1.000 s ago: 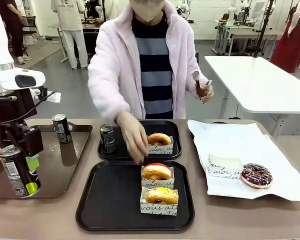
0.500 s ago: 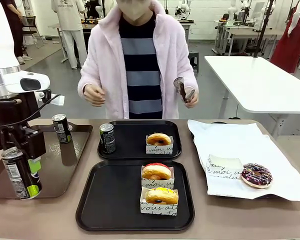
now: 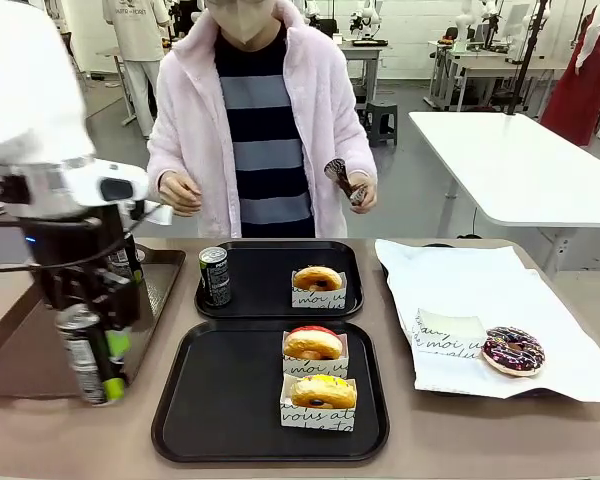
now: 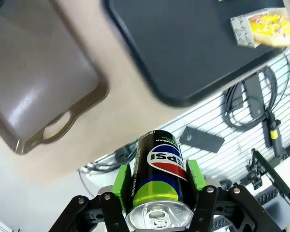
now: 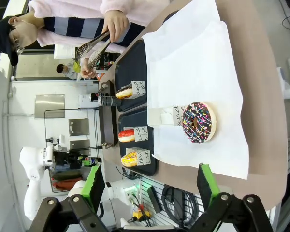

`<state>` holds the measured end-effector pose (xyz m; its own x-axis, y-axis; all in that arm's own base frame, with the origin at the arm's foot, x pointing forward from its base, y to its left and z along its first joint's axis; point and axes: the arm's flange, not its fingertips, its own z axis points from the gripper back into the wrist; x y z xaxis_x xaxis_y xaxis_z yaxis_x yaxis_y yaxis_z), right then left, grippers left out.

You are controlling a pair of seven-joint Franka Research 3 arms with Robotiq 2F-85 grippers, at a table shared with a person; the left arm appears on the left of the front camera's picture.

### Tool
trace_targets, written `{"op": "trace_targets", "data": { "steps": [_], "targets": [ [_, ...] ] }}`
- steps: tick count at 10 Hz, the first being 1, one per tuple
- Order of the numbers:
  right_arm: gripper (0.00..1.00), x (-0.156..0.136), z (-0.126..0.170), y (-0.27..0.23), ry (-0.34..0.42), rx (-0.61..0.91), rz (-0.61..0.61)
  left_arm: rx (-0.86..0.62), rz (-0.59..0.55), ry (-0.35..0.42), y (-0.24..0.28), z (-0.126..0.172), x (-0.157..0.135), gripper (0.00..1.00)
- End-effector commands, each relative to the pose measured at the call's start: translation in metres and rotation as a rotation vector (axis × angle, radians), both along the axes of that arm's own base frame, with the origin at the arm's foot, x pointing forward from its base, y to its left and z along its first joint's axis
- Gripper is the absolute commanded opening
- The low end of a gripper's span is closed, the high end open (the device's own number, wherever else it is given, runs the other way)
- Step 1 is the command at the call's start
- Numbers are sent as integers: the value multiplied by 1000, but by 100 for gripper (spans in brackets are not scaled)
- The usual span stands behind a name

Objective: Set up donuts and drinks on trays.
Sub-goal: Pick up one Pepsi coke from the Handle tray and place it on the Flat Tray without a Pepsi coke.

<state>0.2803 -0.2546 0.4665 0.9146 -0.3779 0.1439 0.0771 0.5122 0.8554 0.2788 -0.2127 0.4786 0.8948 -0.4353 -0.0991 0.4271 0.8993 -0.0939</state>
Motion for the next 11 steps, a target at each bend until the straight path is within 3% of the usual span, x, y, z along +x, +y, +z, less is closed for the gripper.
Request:
{"op": "trace_targets", "data": {
  "steps": [1, 4, 6, 8, 9, 10, 11],
  "targets": [
    [100, 1, 1, -1, -21, 13, 1, -19, 34, -20, -38, -16, 15, 58],
    [100, 1, 1, -1, -21, 13, 1, -14, -19, -156, -77, -48, 27, 58],
    [100, 1, 1, -1, -21, 13, 1, 0, -45, -193, -91, -69, 37, 58],
    [100, 1, 1, -1, -21, 13, 1, 22, -23, -187, -99, -80, 48, 58],
    [100, 1, 1, -1, -21, 13, 1, 89, 5, -20, -97, -72, 44, 58],
    [100, 1, 1, -1, -21, 13, 1, -3, -66, -174, -89, -82, 41, 58],
    [100, 1, 1, -1, -21, 13, 1, -3, -66, -174, -89, -82, 41, 58]
  ]
}}
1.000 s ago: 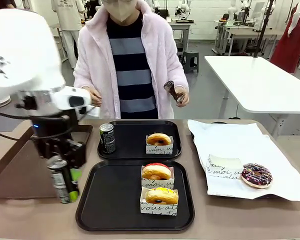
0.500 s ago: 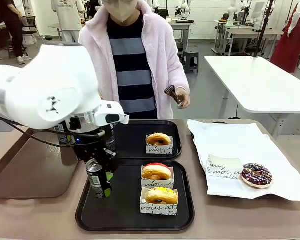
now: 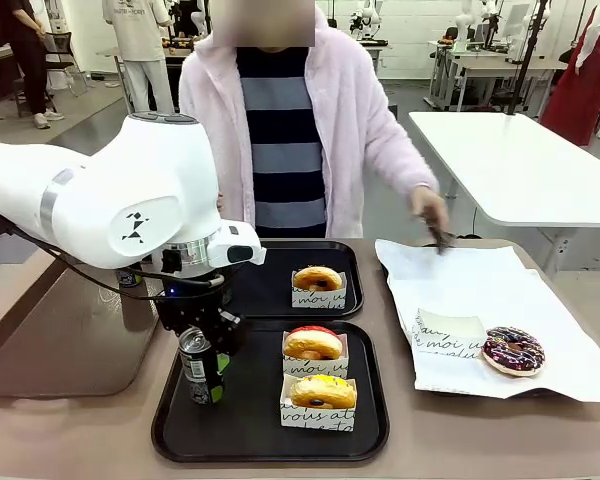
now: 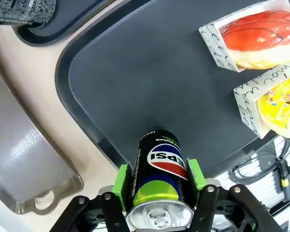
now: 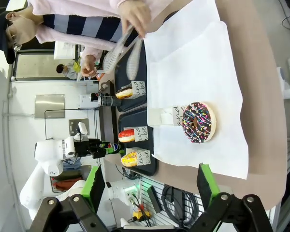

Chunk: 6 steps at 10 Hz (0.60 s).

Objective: Set up donuts and drinks on trays.
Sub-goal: Pick up one Pepsi coke from the Handle tray and place it on the Flat Tray without a Pepsi coke.

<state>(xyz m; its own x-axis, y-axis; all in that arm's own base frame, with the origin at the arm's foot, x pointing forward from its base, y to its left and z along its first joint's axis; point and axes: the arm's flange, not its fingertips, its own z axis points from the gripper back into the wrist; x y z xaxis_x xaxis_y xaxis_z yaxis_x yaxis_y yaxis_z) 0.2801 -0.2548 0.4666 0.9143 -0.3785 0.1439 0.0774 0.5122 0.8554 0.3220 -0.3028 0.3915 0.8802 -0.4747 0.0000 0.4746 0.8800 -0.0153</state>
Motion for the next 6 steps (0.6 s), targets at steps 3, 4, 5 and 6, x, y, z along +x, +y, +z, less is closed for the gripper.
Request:
{"op": "trace_targets", "data": {
  "steps": [3, 4, 5, 6],
  "targets": [
    [100, 1, 1, -1, -21, 13, 2, 24, -19, -42, 2, -18, -4, 58],
    [100, 1, 1, -1, -21, 13, 2, 31, -21, -65, 0, -23, -3, 58],
    [100, 1, 1, -1, -21, 13, 2, 22, -17, -73, 0, -26, -2, 58],
    [100, 1, 1, -1, -21, 13, 2, 10, -47, -73, 1, -25, -1, 58]
  ]
}}
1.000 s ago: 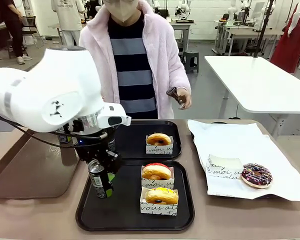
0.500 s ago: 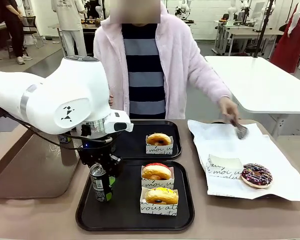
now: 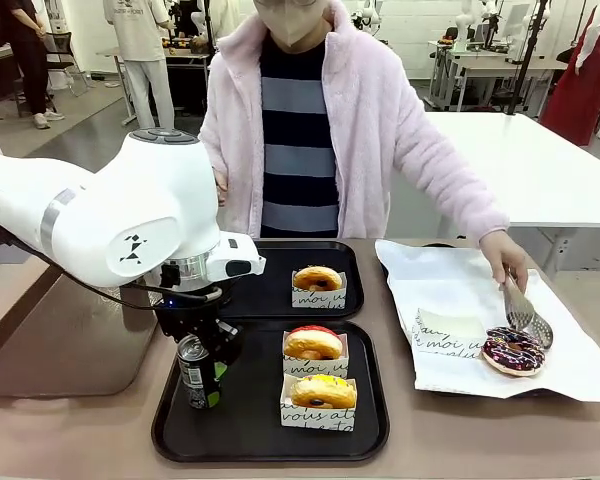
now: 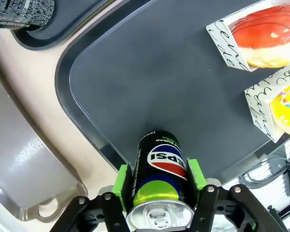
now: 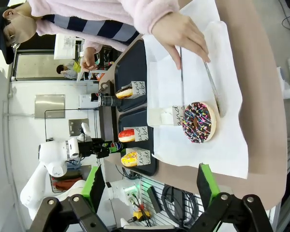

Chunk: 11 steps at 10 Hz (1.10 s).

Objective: Set up donuts and drinks on trays.
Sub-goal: Pick up one Pepsi coke from the Handle tray and place it on the Flat Tray without a Pepsi coke.

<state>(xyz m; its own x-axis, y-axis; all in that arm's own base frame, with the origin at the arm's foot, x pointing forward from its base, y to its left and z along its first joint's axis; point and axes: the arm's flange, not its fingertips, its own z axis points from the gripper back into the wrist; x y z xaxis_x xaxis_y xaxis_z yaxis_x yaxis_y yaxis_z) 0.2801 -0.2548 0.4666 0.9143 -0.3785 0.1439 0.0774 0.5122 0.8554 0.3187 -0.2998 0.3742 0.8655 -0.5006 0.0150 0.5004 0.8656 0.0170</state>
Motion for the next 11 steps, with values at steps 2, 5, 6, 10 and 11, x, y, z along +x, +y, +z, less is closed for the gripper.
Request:
{"op": "trace_targets", "data": {
  "steps": [2, 5, 6, 10, 11],
  "targets": [
    [100, 1, 1, -1, -21, 13, 2, -18, -15, -35, 0, -5, 1, 100],
    [100, 1, 1, -1, -21, 13, 2, -36, 21, -10, 8, 21, -8, 90],
    [100, 1, 1, -1, -21, 13, 2, -63, 42, -32, 12, 44, -14, 100],
    [100, 1, 1, -1, -21, 13, 2, -135, 143, -90, 63, 117, -33, 100],
    [100, 1, 1, -1, -21, 13, 2, -130, 160, -114, 82, 126, -31, 100]
  ]
}}
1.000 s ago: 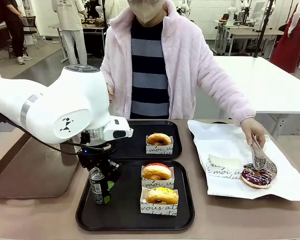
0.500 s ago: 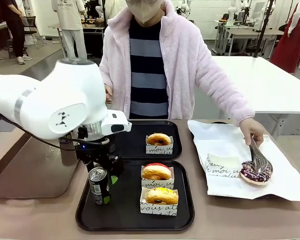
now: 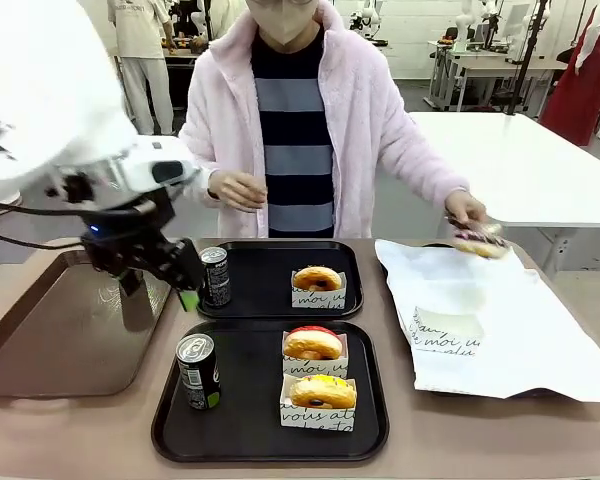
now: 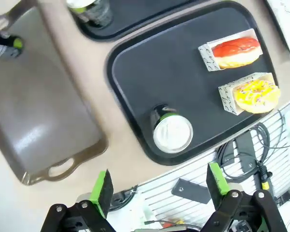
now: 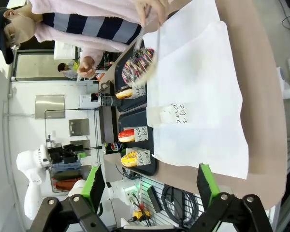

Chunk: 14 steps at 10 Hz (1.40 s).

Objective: Set up donuts and drinks on trays.
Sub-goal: Pick up one Pepsi coke from the Handle tray and place it on the Flat Tray without a Pepsi coke.

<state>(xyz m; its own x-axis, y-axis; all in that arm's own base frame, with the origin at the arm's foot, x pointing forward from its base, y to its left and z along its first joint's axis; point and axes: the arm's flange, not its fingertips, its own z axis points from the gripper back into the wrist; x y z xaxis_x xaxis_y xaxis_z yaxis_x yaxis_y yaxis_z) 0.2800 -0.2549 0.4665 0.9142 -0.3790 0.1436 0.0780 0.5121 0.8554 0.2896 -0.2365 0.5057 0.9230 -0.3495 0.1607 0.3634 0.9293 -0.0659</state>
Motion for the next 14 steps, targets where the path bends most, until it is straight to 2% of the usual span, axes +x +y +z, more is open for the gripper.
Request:
{"op": "trace_targets", "data": {
  "steps": [1, 3, 5, 6, 14],
  "targets": [
    [100, 2, 1, 0, -21, 13, 2, 14, 54, -24, 42, -3, 4, 100],
    [100, 2, 1, 0, -21, 13, 2, 15, 112, 7, 72, -4, 24, 100],
    [100, 2, 1, 0, -21, 13, 2, 12, 130, 25, 90, -14, 29, 100],
    [100, 2, 1, 0, -21, 13, 2, 3, 130, 4, 78, -2, 23, 100],
    [100, 2, 1, 0, -21, 13, 2, 7, 124, 6, 80, -4, 25, 100]
  ]
}}
